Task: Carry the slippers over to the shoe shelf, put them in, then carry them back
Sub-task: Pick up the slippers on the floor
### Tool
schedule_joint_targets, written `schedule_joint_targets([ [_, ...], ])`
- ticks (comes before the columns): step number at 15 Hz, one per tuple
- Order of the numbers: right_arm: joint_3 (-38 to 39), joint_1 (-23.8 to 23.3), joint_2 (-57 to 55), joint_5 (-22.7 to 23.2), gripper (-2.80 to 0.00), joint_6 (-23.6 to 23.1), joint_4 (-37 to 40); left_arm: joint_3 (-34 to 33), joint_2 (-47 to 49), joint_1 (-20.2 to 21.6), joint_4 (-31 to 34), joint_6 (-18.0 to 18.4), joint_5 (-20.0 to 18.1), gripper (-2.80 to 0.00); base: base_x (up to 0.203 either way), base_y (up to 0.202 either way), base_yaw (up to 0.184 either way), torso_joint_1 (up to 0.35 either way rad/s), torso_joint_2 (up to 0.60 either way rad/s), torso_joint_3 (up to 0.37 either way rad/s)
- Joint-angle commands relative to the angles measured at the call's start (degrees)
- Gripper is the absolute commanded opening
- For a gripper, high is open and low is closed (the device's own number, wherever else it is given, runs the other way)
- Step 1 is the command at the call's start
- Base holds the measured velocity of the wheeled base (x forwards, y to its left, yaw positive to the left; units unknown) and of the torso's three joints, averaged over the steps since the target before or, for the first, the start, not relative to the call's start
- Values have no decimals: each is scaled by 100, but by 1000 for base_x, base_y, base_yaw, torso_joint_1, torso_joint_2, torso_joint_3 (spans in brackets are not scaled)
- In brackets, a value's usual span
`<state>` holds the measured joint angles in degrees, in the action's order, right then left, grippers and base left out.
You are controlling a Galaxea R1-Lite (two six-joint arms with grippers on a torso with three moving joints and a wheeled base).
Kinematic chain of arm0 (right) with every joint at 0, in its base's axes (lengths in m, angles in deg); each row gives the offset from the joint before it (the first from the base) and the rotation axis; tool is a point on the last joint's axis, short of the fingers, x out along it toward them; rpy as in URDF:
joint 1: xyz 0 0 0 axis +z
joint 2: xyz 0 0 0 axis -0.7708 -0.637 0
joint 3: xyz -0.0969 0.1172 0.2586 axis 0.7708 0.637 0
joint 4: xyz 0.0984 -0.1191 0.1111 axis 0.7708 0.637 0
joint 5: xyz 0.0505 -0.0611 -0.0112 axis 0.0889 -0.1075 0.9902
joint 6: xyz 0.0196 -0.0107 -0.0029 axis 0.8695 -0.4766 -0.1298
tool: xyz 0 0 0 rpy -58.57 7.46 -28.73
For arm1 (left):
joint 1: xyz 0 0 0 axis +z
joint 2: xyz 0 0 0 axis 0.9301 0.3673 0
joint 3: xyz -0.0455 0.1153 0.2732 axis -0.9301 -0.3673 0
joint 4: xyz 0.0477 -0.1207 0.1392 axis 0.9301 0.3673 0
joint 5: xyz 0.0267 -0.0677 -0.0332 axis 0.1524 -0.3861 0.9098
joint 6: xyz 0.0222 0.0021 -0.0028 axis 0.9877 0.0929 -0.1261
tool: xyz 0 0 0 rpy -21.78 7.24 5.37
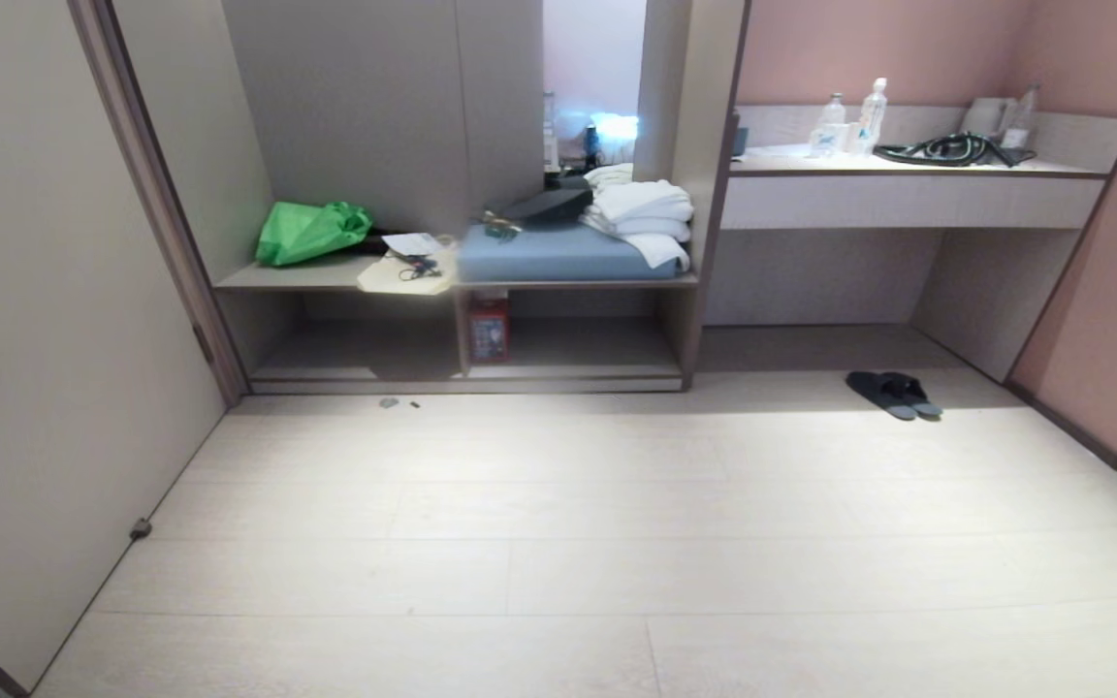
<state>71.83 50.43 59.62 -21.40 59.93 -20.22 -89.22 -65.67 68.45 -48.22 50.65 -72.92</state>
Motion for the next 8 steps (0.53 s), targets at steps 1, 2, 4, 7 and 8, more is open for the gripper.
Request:
schedule_joint_targets([
  [1,5,0,-7,7,-280,-7,-5,0,-1,0,-1,7,-11,-280,0,0,0,0,0,0],
  [2,5,0,-7,7,-280,-7,-5,0,-1,0,-1,-12,-11,-280,0,0,0,0,0,0],
  [4,5,0,-7,7,-280,-7,-5,0,-1,0,-1,-72,-11,-280,0,0,0,0,0,0],
  [7,5,0,-7,-1,-280,-7,3,0,6,0,-1,-98,-11,-280,0,0,0,0,0,0],
  [8,5,0,-7,1,-280,-7,-5,0,7,0,-1,-107,-11,-280,0,0,0,0,0,0],
])
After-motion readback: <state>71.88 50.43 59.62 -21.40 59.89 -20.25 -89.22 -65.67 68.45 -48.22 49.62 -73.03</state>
